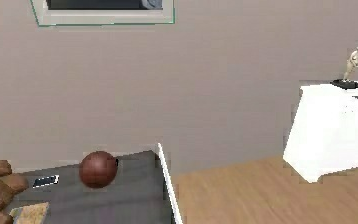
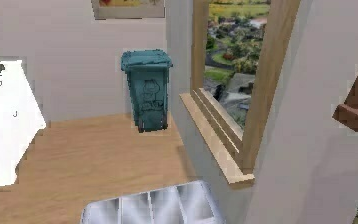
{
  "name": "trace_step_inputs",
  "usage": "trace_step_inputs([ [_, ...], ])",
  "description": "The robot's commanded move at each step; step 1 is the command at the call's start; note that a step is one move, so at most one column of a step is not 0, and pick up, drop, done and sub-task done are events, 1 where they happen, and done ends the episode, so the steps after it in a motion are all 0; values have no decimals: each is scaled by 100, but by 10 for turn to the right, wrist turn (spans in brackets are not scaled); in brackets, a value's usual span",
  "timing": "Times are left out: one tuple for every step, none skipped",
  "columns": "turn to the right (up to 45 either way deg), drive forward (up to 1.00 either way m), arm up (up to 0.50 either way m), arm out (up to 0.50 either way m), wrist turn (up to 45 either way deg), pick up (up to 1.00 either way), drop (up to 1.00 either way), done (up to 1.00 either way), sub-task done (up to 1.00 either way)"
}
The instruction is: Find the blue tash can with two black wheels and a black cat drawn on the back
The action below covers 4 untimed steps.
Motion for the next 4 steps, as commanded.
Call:
trace_step_inputs([
  [120, 0, 0, 0, 0, 0, 0, 0, 0],
  [0, 20, 0, 0, 0, 0, 0, 0, 0],
  [150, 0, 0, 0, 0, 0, 0, 0, 0],
  [0, 40, 0, 0, 0, 0, 0, 0, 0],
])
